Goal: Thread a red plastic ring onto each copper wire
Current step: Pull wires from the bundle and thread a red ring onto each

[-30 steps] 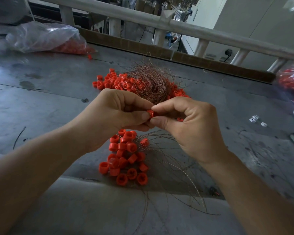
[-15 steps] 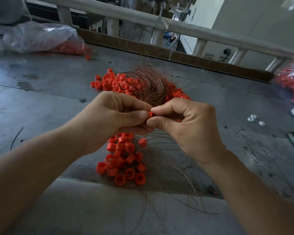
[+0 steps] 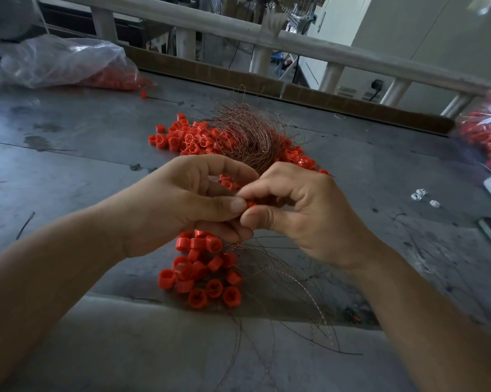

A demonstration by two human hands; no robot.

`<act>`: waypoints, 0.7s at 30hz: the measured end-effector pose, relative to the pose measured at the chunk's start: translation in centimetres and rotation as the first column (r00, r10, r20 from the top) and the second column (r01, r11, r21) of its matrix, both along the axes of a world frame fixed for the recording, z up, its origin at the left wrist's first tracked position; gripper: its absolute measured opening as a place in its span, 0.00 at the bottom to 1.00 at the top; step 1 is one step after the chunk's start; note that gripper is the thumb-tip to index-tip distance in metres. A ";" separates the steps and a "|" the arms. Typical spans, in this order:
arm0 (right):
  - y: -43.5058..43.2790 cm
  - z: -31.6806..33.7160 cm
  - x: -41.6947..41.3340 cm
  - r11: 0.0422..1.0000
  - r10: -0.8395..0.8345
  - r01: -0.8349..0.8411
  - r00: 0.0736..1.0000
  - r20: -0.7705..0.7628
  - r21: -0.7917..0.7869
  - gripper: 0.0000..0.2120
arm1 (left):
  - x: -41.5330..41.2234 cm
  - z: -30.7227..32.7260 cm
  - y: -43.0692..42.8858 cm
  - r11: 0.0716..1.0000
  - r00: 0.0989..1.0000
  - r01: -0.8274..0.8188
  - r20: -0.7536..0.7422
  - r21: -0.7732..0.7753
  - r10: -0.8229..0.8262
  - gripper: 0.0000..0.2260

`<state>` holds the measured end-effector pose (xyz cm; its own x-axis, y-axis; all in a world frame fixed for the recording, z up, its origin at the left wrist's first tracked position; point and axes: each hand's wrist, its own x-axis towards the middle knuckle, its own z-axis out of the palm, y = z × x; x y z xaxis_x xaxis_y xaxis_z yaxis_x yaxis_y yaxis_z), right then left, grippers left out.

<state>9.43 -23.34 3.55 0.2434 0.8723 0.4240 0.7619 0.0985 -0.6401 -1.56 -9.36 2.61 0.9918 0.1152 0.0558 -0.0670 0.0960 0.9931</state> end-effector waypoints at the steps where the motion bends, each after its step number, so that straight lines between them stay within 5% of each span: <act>1: 0.0 0.0 -0.1 1.000 0.003 -0.003 1.000 0.024 -0.010 0.10 | 0.0 0.1 0.1 1.000 1.000 0.017 -0.001 -0.014 -0.017 0.19; 5: 0.2 -0.2 -0.4 0.999 -0.052 0.053 0.992 0.114 -0.004 0.08 | -0.1 0.2 -0.2 0.999 0.997 0.019 0.068 0.045 -0.022 0.21; 10: 0.3 -0.1 -0.8 0.998 -0.061 0.063 0.988 0.144 -0.014 0.17 | -0.2 0.0 -0.6 0.990 0.991 -0.020 0.137 0.139 0.001 0.29; 15: 0.3 -0.4 -1.0 0.996 -0.076 0.082 0.983 0.166 -0.030 0.06 | -0.2 -0.2 -0.7 0.983 0.988 -0.027 0.155 0.183 -0.002 0.31; 21: 0.3 -0.5 -1.4 0.997 -0.082 0.080 0.985 0.152 0.017 0.05 | -0.4 -0.1 -1.2 0.986 0.979 -0.052 0.204 0.157 0.019 0.27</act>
<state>8.07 -23.08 3.07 0.2449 0.8477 0.4705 0.8561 0.0387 -0.5153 -2.01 -10.56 2.54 0.9538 0.1230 0.2739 -0.2670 -0.0699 0.9611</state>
